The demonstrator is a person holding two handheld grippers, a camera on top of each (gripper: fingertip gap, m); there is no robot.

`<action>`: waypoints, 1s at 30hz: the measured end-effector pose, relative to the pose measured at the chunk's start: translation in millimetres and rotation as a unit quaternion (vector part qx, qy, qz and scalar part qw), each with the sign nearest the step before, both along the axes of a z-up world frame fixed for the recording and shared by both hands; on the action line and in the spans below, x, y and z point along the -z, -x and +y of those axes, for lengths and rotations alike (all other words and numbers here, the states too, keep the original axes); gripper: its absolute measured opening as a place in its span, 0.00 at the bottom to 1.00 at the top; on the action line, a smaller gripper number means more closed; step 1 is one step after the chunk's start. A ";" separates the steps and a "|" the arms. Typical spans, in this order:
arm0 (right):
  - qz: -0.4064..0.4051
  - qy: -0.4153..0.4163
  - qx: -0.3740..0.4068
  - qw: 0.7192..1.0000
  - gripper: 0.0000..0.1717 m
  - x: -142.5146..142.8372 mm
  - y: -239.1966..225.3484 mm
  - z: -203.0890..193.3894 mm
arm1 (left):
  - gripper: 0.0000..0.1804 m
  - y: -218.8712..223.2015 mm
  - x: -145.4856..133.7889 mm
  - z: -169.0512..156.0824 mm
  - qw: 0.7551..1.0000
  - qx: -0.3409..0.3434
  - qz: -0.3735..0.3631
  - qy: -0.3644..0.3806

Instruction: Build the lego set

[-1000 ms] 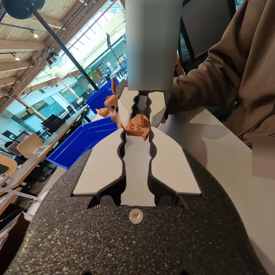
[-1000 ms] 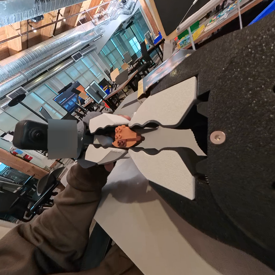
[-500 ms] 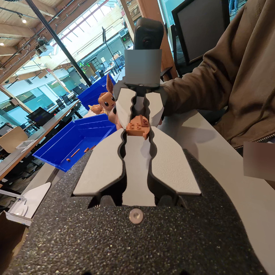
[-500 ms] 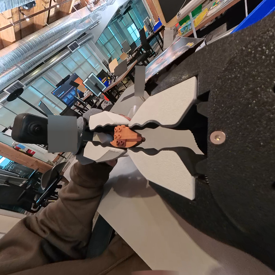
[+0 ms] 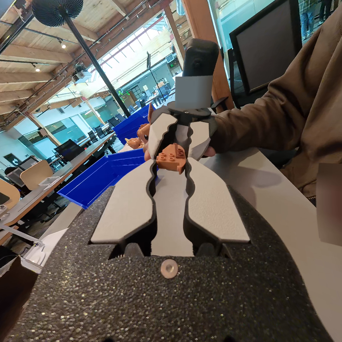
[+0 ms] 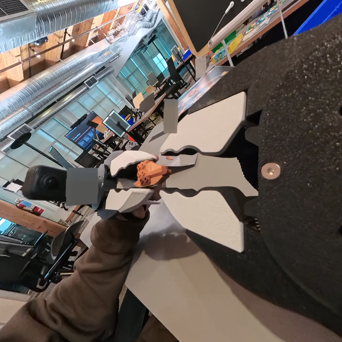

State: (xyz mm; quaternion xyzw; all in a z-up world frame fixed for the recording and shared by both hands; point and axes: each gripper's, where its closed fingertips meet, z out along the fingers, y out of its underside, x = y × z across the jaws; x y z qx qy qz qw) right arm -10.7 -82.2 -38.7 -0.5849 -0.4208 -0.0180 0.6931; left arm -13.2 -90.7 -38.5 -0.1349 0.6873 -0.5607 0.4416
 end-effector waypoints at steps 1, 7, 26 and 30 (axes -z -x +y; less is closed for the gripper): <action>-0.001 -0.003 -0.002 1.000 0.18 -0.5 0.9 -0.7 | 0.16 0.3 0.5 -0.3 1.000 0.002 0.001 0.000; -0.008 -0.006 -0.010 1.000 0.11 0.7 3.4 -2.7 | 0.16 0.5 1.1 -0.7 1.000 0.006 0.004 -0.001; -0.032 0.029 0.005 0.999 0.10 13.8 -1.7 3.1 | 0.16 -1.9 7.5 1.4 0.999 -0.014 0.016 -0.026; -0.034 0.034 0.004 0.999 0.10 14.8 -2.2 3.1 | 0.16 -2.3 8.0 1.4 0.999 -0.017 0.011 -0.032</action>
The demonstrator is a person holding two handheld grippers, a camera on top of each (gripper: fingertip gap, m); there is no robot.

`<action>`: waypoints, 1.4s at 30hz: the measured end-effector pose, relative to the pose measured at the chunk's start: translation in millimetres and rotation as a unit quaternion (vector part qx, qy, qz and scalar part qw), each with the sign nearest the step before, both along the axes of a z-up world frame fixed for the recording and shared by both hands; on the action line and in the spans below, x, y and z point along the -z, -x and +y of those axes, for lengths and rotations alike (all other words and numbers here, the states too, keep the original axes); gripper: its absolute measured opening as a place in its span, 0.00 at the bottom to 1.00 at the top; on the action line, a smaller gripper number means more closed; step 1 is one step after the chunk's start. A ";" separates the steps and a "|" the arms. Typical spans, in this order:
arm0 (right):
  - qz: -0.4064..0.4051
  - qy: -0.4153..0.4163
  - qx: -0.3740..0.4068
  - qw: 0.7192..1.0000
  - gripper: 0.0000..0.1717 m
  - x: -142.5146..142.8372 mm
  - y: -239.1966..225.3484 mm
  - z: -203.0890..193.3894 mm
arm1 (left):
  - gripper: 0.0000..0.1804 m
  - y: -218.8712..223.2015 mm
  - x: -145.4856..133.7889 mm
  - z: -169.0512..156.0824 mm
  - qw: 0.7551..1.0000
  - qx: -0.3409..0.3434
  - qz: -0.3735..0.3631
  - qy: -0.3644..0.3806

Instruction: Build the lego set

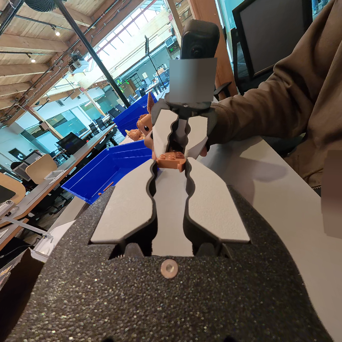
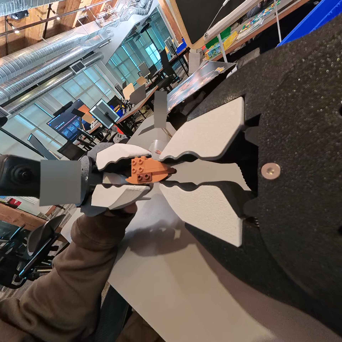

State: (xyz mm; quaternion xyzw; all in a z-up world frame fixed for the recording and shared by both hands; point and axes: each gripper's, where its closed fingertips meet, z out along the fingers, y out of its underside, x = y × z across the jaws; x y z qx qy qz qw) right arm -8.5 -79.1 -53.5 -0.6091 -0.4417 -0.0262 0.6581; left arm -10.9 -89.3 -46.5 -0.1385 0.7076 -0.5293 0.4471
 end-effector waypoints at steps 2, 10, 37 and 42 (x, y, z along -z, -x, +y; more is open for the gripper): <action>-0.003 0.000 0.001 1.000 0.10 0.8 -0.6 0.4 | 0.16 -0.5 1.1 0.2 1.000 -0.002 -0.001 -0.005; -0.012 -0.027 0.032 0.999 0.14 -0.5 -6.0 6.4 | 0.16 -4.0 1.2 5.2 1.000 -0.009 -0.019 0.001; -0.026 0.072 0.113 0.991 0.12 32.0 -49.7 19.5 | 0.26 -33.1 33.2 29.6 0.994 -0.079 0.060 0.051; -0.003 0.202 0.212 0.956 0.12 73.6 -95.9 29.7 | 0.26 -48.1 65.4 42.6 0.979 -0.175 0.073 -0.069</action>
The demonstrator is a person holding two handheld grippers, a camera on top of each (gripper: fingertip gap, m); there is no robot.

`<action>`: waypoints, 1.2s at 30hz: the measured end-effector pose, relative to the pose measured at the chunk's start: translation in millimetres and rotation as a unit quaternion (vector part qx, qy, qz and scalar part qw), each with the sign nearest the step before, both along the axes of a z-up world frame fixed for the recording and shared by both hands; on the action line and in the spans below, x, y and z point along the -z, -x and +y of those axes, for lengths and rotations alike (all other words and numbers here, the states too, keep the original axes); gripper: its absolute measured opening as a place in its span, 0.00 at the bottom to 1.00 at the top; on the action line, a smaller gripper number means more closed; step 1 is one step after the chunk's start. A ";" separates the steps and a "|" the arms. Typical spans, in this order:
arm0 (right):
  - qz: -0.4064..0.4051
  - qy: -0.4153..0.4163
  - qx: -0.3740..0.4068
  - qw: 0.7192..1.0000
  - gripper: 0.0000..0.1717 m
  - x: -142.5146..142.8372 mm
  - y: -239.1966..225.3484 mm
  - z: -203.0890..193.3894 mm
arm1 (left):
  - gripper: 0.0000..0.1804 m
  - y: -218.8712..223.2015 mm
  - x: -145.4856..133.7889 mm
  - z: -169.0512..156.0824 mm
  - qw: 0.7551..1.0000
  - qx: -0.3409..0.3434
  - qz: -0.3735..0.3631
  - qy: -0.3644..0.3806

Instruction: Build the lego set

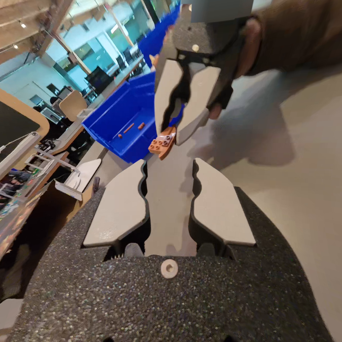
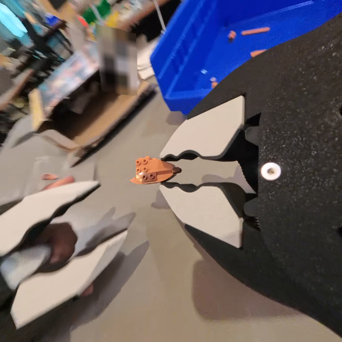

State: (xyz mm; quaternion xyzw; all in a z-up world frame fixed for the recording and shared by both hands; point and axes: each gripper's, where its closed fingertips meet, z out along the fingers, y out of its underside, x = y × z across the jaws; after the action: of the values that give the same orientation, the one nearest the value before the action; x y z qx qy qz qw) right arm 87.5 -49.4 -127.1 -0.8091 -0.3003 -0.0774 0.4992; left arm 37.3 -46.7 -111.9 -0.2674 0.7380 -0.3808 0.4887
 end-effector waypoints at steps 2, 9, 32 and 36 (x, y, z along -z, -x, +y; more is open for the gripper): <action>0.018 0.043 0.021 0.999 0.12 16.0 -7.2 0.1 | 0.25 -1.7 13.0 -3.4 0.999 -0.005 0.016 -0.040; 0.039 0.128 0.062 0.989 0.12 49.5 -19.9 -3.9 | 0.25 -2.8 37.0 -10.1 0.995 0.000 0.060 -0.082; 0.033 0.056 0.030 0.997 0.27 23.2 1.7 2.9 | 0.28 41.0 0.9 120.3 0.978 -0.195 0.060 -0.034; 0.007 0.025 0.003 1.000 0.27 12.5 34.1 20.5 | 0.30 74.8 -2.0 174.6 0.959 -0.249 0.108 -0.079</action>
State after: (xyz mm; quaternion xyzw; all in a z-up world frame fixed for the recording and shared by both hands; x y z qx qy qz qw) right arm 53.3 -29.0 -139.6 -0.8226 -0.2962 -0.0662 0.4808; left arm -37.5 127.9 -109.9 -0.4425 0.7242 -0.1567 0.5051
